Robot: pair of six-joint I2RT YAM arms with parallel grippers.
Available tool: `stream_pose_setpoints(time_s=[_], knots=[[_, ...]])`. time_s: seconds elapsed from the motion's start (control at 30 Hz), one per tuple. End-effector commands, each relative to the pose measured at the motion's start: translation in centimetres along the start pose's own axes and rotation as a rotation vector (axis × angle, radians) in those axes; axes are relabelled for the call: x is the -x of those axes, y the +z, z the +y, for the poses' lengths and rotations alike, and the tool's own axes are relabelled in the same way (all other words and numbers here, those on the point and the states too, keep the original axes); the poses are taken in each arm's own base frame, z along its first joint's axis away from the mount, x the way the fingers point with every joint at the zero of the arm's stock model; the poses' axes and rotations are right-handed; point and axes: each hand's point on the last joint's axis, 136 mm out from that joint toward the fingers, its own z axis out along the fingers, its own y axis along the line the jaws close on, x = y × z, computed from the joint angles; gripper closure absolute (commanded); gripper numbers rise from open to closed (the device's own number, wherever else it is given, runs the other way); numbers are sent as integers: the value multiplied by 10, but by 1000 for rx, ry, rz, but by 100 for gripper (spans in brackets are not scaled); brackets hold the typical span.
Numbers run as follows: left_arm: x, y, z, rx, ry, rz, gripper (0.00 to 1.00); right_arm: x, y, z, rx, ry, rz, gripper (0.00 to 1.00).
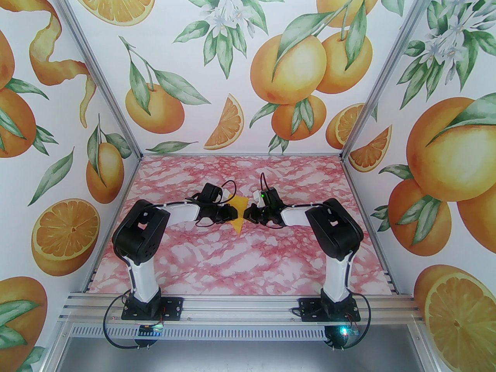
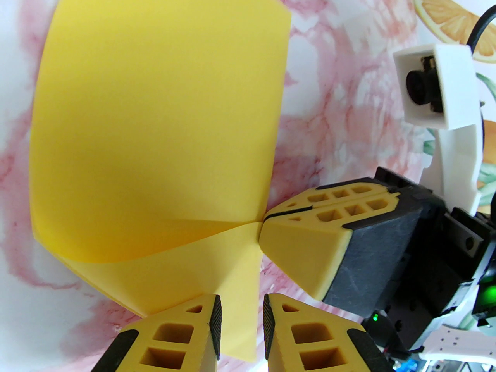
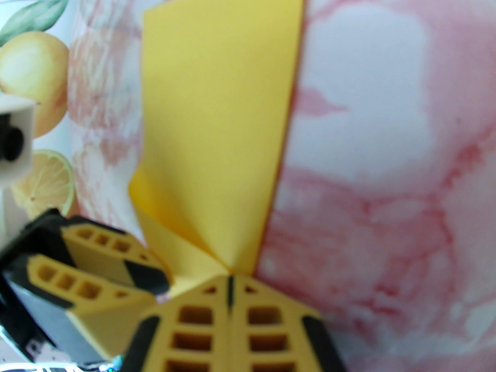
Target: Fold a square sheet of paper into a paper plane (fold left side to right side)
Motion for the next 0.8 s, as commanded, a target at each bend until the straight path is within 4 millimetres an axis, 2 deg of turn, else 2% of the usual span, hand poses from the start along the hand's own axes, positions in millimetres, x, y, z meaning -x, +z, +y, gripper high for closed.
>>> stream_pose_setpoints(time_s=[0.0,0.77], knots=[[10,1,1,14,14,-9,74,-1,5,-11,-38,-2,-1,100],[-13,15,41,81,-25,33,76,-3,4,-11,-42,-5,1,100]])
